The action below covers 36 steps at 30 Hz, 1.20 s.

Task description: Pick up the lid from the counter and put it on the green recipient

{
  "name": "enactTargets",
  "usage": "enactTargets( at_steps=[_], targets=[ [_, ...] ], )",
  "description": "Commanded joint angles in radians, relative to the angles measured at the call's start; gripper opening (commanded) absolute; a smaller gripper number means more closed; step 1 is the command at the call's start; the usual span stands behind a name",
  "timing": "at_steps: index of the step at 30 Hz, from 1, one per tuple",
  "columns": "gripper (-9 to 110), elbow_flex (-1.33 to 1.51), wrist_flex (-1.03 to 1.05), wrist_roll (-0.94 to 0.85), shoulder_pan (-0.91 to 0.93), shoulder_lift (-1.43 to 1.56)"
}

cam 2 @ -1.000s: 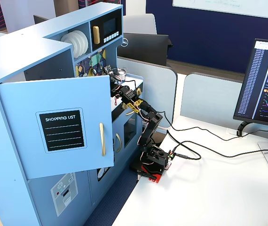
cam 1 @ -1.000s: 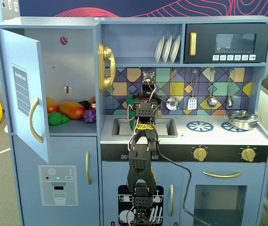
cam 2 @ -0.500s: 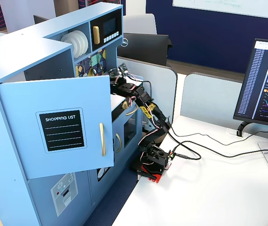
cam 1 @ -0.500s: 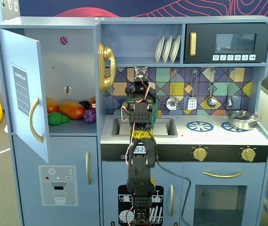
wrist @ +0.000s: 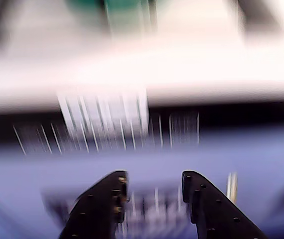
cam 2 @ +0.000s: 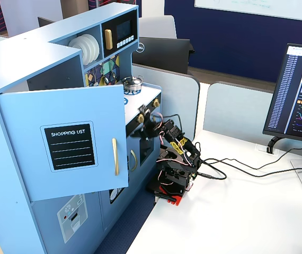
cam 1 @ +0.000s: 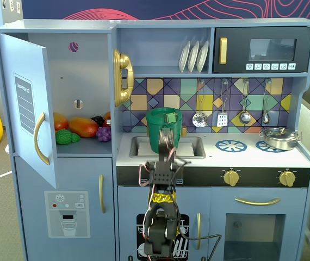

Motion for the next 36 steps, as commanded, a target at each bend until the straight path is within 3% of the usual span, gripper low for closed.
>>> enactTargets(
  at_steps=[1,14,22,36],
  targets=[
    [0,0.201,0.044,0.069,0.006,0.083],
    [0,0.612,0.218,0.114,-0.034,0.167],
    [1,0.612,0.394,0.132,-0.066,0.169],
    [1,0.612,0.393,0.153,-0.054,0.169]
  ],
)
